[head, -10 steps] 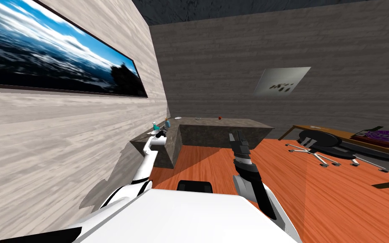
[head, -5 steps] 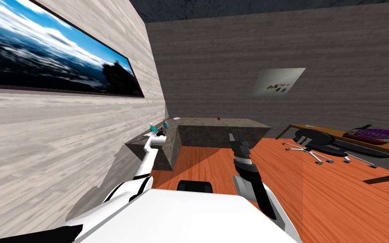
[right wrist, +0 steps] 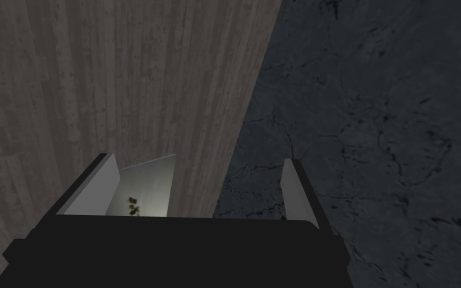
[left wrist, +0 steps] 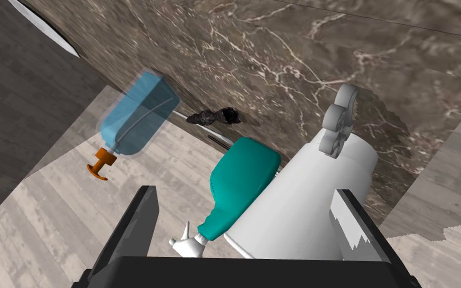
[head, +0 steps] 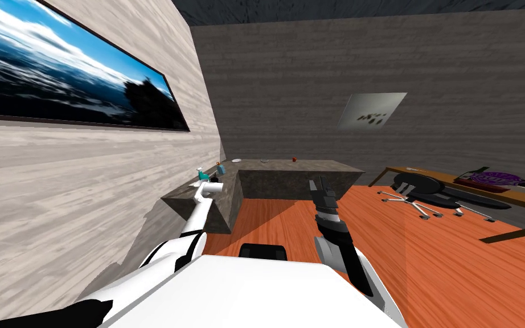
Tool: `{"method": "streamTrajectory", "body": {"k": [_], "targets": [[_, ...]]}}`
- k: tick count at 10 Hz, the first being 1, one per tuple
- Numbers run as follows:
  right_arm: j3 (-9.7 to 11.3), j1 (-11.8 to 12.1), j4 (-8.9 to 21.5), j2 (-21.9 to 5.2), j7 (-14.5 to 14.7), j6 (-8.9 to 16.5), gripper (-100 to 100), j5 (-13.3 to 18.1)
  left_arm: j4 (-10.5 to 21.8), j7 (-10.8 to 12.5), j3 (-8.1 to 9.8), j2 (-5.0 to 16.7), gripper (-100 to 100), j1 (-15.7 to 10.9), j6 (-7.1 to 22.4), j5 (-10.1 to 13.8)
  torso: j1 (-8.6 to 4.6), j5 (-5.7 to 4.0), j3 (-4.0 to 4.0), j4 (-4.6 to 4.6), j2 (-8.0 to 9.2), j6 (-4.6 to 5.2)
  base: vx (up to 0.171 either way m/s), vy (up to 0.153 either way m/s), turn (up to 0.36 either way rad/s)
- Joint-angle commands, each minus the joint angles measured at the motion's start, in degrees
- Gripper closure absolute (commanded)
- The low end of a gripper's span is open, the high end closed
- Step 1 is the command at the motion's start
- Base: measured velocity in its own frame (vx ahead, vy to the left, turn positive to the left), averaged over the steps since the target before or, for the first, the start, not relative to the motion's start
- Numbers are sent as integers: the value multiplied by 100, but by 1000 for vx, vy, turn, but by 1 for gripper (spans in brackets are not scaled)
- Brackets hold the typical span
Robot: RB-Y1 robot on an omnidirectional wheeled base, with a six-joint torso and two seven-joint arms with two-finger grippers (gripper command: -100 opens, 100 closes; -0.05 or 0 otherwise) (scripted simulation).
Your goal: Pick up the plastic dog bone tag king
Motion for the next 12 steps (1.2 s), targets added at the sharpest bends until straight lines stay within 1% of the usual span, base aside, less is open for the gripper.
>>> {"method": "streamTrajectory", "body": {"k": [1,2,3,4,5,6,7,8,9,10,11,12], "targets": [[0,0,0,0,0,0,0,0,69,-4,33,-4,-100,-5,286,-44,0,0,0,0,0,0,59,7,-37],[0,0,0,0,0,0,0,0,285,-26,118,66,-100,-104,476,-82,1,1,2,0,5,-2,60,3,-72],[0,0,0,0,0,0,0,0,317,-26,118,66,-100,-104,630,-82,1,1,2,0,4,0,51,3,-26],[0,0,0,0,0,0,0,0,539,-46,200,136,-100,-193,804,-118,0,0,3,1,7,-1,63,10,-43],[0,0,0,0,0,0,0,0,552,-46,200,136,-100,-193,966,-118,4,1,2,1,4,-2,68,14,-35],[0,0,0,0,0,0,0,0,717,-64,275,208,-100,-273,1160,-151,4,1,1,0,3,-2,69,19,-51],[0,0,0,0,0,0,0,0,773,-64,275,208,-100,-273,1277,-151,6,1,0,0,1,-1,59,16,-33],[0,0,0,0,0,0,0,0,973,-80,346,280,-100,-344,1481,-181,5,2,2,0,5,-2,56,12,-39],[0,0,0,0,0,0,0,0,977,-80,346,280,-100,-344,1548,-181,4,1,3,1,6,-1,49,16,-26],[0,0,0,0,0,0,0,0,1164,-94,410,350,-100,-406,1761,-208,5,1,4,1,9,-2,57,26,-42],[0,0,0,0,0,0,0,0,1164,-94,410,350,-100,-406,1793,-208,8,2,4,1,7,-2,54,21,-22],[0,0,0,0,0,0,0,0,1333,-106,468,418,-100,-459,2013,-232,7,2,4,1,8,-2,58,21,-46]]}}
